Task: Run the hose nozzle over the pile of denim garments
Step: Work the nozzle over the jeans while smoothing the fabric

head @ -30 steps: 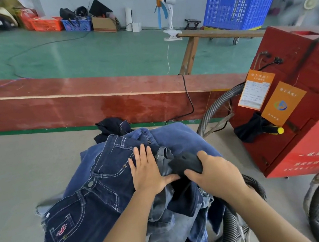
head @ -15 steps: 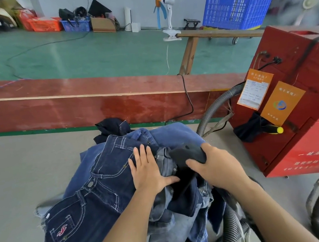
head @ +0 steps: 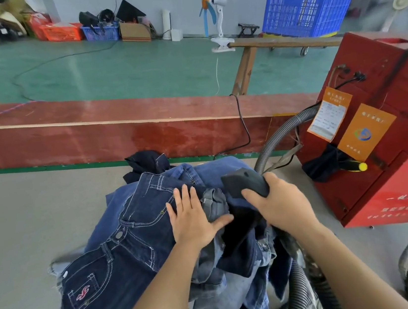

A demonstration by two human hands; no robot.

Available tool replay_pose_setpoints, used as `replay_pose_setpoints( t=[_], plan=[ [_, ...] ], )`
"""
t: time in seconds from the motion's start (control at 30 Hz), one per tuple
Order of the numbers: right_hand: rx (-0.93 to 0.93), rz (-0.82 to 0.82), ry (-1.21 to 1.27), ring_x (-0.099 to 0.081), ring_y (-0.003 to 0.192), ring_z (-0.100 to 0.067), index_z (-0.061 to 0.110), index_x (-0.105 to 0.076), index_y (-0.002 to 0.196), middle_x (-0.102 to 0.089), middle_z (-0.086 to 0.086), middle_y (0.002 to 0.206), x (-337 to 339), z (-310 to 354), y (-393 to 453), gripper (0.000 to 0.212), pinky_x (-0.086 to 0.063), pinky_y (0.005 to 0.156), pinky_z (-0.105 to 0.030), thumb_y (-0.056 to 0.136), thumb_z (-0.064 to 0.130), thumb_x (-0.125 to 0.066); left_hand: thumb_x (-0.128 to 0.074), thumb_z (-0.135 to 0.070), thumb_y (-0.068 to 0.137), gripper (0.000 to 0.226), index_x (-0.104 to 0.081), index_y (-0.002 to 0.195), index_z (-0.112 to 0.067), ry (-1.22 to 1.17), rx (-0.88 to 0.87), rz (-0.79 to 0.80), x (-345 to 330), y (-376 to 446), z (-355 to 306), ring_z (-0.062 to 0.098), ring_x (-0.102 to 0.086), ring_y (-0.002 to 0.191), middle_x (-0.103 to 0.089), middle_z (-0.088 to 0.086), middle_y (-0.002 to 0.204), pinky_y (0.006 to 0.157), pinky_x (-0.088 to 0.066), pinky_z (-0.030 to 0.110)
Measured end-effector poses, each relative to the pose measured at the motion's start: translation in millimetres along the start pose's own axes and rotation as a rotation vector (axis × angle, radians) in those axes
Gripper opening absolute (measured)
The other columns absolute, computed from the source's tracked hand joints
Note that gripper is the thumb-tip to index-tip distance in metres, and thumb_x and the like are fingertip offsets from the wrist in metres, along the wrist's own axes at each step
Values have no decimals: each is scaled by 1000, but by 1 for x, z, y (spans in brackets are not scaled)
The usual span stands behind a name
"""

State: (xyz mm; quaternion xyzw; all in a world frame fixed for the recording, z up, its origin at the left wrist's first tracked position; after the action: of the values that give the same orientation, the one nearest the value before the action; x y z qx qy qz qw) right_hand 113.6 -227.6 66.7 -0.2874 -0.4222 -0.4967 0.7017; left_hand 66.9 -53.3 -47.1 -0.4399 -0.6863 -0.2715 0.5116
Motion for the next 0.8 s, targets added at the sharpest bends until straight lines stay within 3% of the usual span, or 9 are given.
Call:
replay_pose_setpoints(
  t=[0.07,0.2,0.33,0.43,0.53,0.63,0.73,0.8],
  plan=[
    [-11,21,-26,-59,65,-21,21,-43,95,-62,0,75,5,-5,-5,36,-42,53,-29,87,54,-55,-8,-93,60,126,5,154,-10,-3,11,-7,1,1,0,26,19,147,13,7,162,117,8,51],
    [41,107,-225,-49,64,-19,21,-41,86,-49,9,67,-8,-5,-13,37,-29,47,-26,86,55,-54,-37,-93,64,131,11,152,-9,63,6,10,-4,1,1,29,20,147,16,9,161,116,9,51],
    [103,135,-319,-44,62,-17,19,-42,100,-40,11,65,-26,4,-9,36,-30,47,-29,91,53,-50,-42,-90,66,131,12,152,-7,97,10,12,-5,2,-1,29,20,146,16,9,161,117,7,52],
    [124,78,-254,-47,62,-18,16,-43,107,-46,7,69,-33,16,-5,37,-27,43,-28,93,51,-49,-44,-90,65,132,10,152,-7,105,11,0,-4,2,-2,30,18,147,15,10,161,117,6,52],
    [105,14,-158,-44,56,-14,17,-39,98,-45,7,67,-22,21,0,35,-27,43,-28,93,50,-50,-49,-89,62,135,10,152,-7,80,2,11,-3,1,-1,29,19,147,16,9,161,117,7,52],
    [64,-7,-66,-51,65,-21,17,-40,93,-51,3,72,-1,13,0,37,-34,50,-31,91,51,-53,-53,-88,60,138,12,152,-8,50,3,27,-1,0,-1,29,22,146,18,8,160,116,10,51],
    [25,28,-137,-52,66,-21,21,-40,87,-55,2,74,3,-2,-10,37,-31,48,-31,87,55,-54,-54,-88,61,138,14,152,-8,62,13,44,0,-1,-4,29,23,145,19,9,160,115,12,50],
    [34,85,-249,-46,59,-13,23,-38,84,-50,8,68,-6,-4,-19,37,-27,46,-27,87,57,-53,-54,-86,63,137,14,151,-8,71,23,49,1,-3,-4,29,24,145,20,9,160,115,12,51]
  ],
)
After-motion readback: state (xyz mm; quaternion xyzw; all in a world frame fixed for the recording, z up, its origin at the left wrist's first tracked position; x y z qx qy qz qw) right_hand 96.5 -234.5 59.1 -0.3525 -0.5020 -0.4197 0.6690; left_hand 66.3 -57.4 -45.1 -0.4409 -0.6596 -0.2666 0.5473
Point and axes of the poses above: each hand's wrist, its own y-axis towards the middle knuckle, its own x-axis out of the back of the hand, z = x × y, the point moved 6 cm from there along y, towards the middle knuckle
